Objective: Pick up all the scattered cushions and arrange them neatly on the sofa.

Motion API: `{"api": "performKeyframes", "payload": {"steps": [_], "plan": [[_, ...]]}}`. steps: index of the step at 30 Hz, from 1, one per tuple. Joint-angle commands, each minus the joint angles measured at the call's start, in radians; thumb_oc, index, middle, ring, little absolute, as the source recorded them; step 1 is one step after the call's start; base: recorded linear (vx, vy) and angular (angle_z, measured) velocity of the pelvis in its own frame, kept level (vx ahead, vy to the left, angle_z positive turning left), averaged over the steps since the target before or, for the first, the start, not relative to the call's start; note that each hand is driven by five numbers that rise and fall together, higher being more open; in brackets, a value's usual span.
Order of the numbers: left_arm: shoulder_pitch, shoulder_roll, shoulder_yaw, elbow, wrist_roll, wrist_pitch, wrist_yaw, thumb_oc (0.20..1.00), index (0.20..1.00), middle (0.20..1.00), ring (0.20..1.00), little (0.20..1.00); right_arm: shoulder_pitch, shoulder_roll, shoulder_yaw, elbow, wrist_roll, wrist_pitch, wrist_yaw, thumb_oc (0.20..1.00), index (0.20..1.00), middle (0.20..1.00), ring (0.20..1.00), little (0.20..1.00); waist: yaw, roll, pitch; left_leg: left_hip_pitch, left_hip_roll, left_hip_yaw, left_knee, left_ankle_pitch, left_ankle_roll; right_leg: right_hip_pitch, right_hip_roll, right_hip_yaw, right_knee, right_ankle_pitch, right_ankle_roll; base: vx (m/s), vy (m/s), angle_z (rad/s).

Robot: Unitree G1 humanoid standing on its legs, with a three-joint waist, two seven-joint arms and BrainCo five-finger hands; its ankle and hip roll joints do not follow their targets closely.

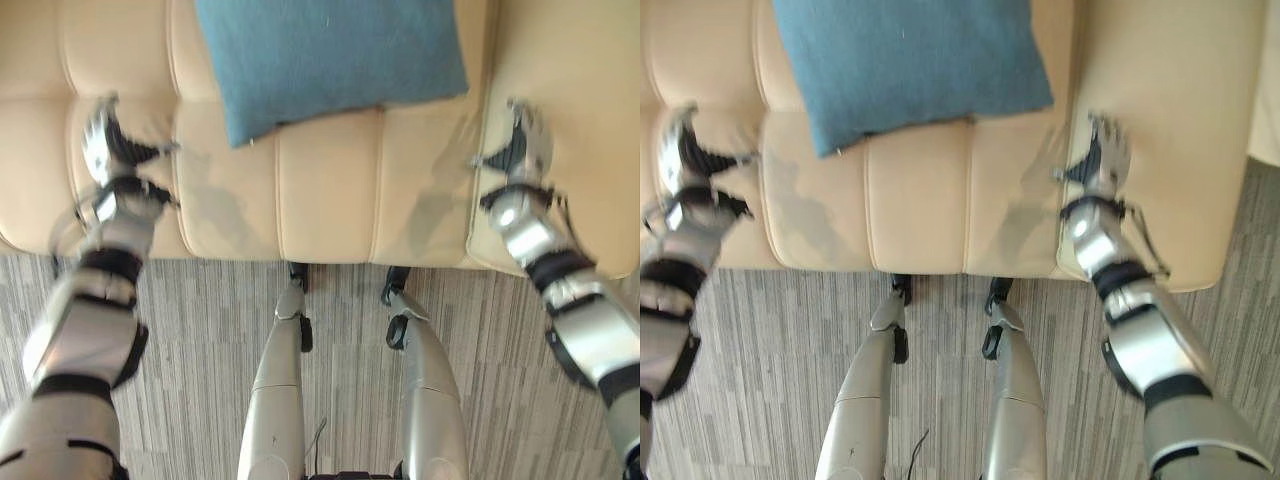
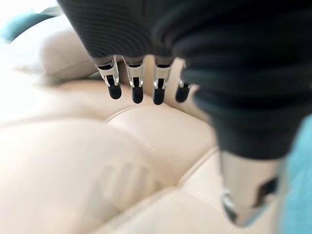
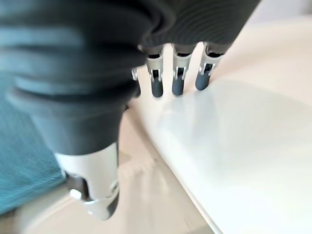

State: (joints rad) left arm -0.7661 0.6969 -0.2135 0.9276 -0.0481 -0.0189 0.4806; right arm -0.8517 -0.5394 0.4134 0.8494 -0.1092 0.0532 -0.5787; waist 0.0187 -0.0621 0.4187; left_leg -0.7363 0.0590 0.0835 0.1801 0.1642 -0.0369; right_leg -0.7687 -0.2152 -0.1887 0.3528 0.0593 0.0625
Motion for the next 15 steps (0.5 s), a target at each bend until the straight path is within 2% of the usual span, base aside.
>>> {"api": "performKeyframes", "payload": {"steps": [1, 2, 3, 4, 5, 6, 8, 9, 11, 15], "plan": [[0.15, -0.123, 0.06, -0.127, -0.247, -0.122, -0.105, 1.0, 1.0, 1.0, 1.0, 1.0, 0.176, 0.039, -0.068, -0.116, 0.123, -0.029, 0.139, 1.0, 1.0, 1.0, 1.0, 1.0, -0.01, 0.018, -0.071, 0.119, -0.024, -0.041, -0.028, -0.13, -0.036, 0.201, 0.013, -0.018, -0.153, -0.05, 0.083, 0.21, 0.065, -0.05], [0.307, -0.192, 0.089, -0.204, -0.274, -0.123, -0.162, 1.0, 1.0, 1.0, 1.0, 1.0, 0.355, 0.093, -0.117, -0.187, 0.155, -0.049, 0.216, 1.0, 1.0, 1.0, 1.0, 1.0, -0.015, 0.016, -0.095, 0.225, -0.025, -0.032, -0.078, -0.126, -0.034, 0.305, 0.018, -0.028, -0.2, -0.044, 0.089, 0.16, 0.055, 0.0], [0.388, -0.225, 0.101, -0.26, -0.279, -0.126, -0.188, 1.0, 1.0, 1.0, 1.0, 1.0, 0.43, 0.117, -0.136, -0.204, 0.174, -0.052, 0.261, 1.0, 1.0, 1.0, 1.0, 1.0, -0.015, 0.016, -0.109, 0.272, -0.027, -0.03, -0.105, -0.123, -0.034, 0.354, 0.019, -0.033, -0.22, -0.039, 0.093, 0.17, 0.055, -0.04], [0.392, -0.225, 0.102, -0.263, -0.278, -0.125, -0.188, 1.0, 1.0, 1.0, 1.0, 1.0, 0.433, 0.116, -0.136, -0.207, 0.173, -0.051, 0.261, 1.0, 1.0, 1.0, 1.0, 1.0, -0.015, 0.017, -0.107, 0.279, -0.027, -0.03, -0.109, -0.121, -0.034, 0.36, 0.019, -0.033, -0.223, -0.038, 0.093, 0.19, 0.067, -0.07], [0.527, -0.275, 0.116, -0.325, -0.275, -0.109, -0.242, 1.0, 1.0, 1.0, 1.0, 1.0, 0.549, 0.15, -0.165, -0.233, 0.166, -0.059, 0.325, 1.0, 1.0, 1.0, 1.0, 1.0, -0.018, 0.018, -0.142, 0.366, -0.024, -0.021, -0.154, -0.117, -0.028, 0.45, 0.024, -0.04, -0.263, -0.032, 0.103, 0.19, 0.077, -0.06], [0.58, -0.295, 0.118, -0.36, -0.267, -0.1, -0.264, 1.0, 1.0, 1.0, 1.0, 1.0, 0.586, 0.162, -0.184, -0.235, 0.176, -0.064, 0.345, 1.0, 1.0, 1.0, 1.0, 1.0, -0.021, 0.019, -0.161, 0.409, -0.021, -0.017, -0.175, -0.112, -0.025, 0.491, 0.023, -0.04, -0.286, -0.023, 0.106, 0.24, 0.099, -0.07], [0.67, -0.327, 0.118, -0.375, -0.252, -0.084, -0.297, 1.0, 1.0, 1.0, 1.0, 1.0, 0.639, 0.19, -0.217, -0.216, 0.192, -0.07, 0.369, 1.0, 1.0, 1.0, 1.0, 1.0, -0.023, 0.022, -0.194, 0.482, -0.018, -0.006, -0.211, -0.115, -0.023, 0.558, 0.026, -0.037, -0.323, -0.018, 0.113, 0.11, 0.067, -0.07], [0.67, -0.327, 0.118, -0.375, -0.252, -0.083, -0.297, 1.0, 1.0, 1.0, 1.0, 1.0, 0.639, 0.19, -0.217, -0.216, 0.192, -0.07, 0.369, 1.0, 1.0, 1.0, 1.0, 1.0, -0.024, 0.022, -0.196, 0.48, -0.018, -0.006, -0.212, -0.112, -0.023, 0.557, 0.026, -0.037, -0.326, -0.015, 0.113, 0.08, 0.08, -0.2], [0.777, -0.394, 0.125, -0.317, -0.245, -0.052, -0.341, 1.0, 1.0, 1.0, 1.0, 1.0, 0.705, 0.229, -0.249, -0.145, 0.162, -0.074, 0.378, 1.0, 1.0, 1.0, 1.0, 1.0, -0.021, 0.03, -0.258, 0.59, -0.022, 0.015, -0.244, -0.128, -0.01, 0.651, 0.032, -0.022, -0.378, -0.01, 0.119, 0.08, 0.107, -0.22], [0.816, -0.417, 0.112, -0.263, -0.231, -0.038, -0.365, 1.0, 1.0, 1.0, 1.0, 1.0, 0.727, 0.241, -0.255, -0.085, 0.165, -0.067, 0.389, 1.0, 1.0, 1.0, 1.0, 1.0, -0.017, 0.031, -0.293, 0.648, -0.029, 0.025, -0.249, -0.149, -0.002, 0.703, 0.032, -0.006, -0.401, -0.011, 0.122, 0.03, 0.061, -0.19]]}}
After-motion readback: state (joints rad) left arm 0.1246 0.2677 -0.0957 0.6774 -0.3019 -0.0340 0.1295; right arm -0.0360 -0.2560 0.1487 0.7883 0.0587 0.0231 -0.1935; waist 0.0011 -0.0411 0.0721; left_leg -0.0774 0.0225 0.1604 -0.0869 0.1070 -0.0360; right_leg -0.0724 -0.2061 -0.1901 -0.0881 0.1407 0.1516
